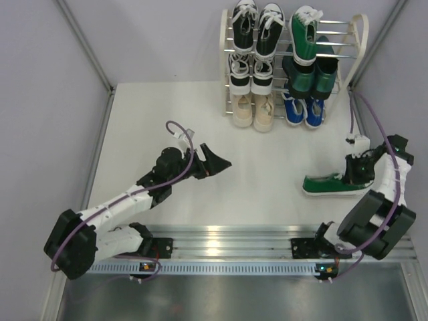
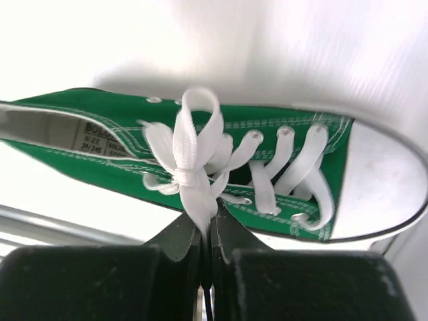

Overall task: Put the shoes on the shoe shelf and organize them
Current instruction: Pick up the shoe.

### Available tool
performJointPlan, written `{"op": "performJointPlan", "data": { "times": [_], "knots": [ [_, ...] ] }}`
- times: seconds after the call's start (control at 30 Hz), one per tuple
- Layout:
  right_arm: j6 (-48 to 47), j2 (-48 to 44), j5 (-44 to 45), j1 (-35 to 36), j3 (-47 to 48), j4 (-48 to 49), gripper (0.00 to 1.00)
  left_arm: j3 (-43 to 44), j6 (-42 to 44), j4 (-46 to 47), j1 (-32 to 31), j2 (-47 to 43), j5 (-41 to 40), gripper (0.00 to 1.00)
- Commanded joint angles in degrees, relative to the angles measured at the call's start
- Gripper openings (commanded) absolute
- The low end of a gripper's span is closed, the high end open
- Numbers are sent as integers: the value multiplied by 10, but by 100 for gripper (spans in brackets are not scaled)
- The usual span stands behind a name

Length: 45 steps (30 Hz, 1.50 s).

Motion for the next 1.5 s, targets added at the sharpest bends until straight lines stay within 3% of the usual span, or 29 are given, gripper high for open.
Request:
{"op": "performJointPlan", "data": {
  "times": [0.0, 0.13, 0.3, 0.63, 0.77, 1.13, 1.23, 1.3, 1.33, 1.4, 1.43, 1.47],
  "knots": [
    [-121, -91, -219, 22, 46, 2, 0, 20, -14, 79, -8, 51, 39, 98],
    [-213, -108, -275, 79, 62, -68, 0, 62, -21, 118, -27, 133, 82, 98],
    [-220, -122, -281, 200, 75, -65, 0, 129, -71, 182, -45, 261, 177, 98],
    [-308, -99, -298, 335, 144, -122, 0, 179, -44, 263, -47, 341, 286, 98],
    [-303, -100, -293, 395, 158, -121, 0, 204, -94, 332, -47, 389, 331, 98],
    [-251, -121, -284, 488, 172, -79, 0, 209, -236, 549, -49, 448, 304, 98],
    [-235, -122, -282, 508, 171, -65, 0, 213, -233, 546, -50, 453, 287, 97],
    [-213, -124, -279, 517, 171, -46, 0, 214, -233, 546, -50, 455, 283, 85],
    [-206, -124, -277, 518, 173, -40, 0, 214, -233, 546, -50, 456, 280, 70],
    [-185, -125, -262, 520, 177, -31, 0, 212, -230, 546, -50, 453, 280, 50],
    [-176, -126, -253, 521, 179, -22, 0, 210, -227, 545, -50, 449, 279, 35],
    [-165, -125, -244, 521, 182, -19, 4, 204, -221, 538, -48, 442, 276, 12]
  ]
}}
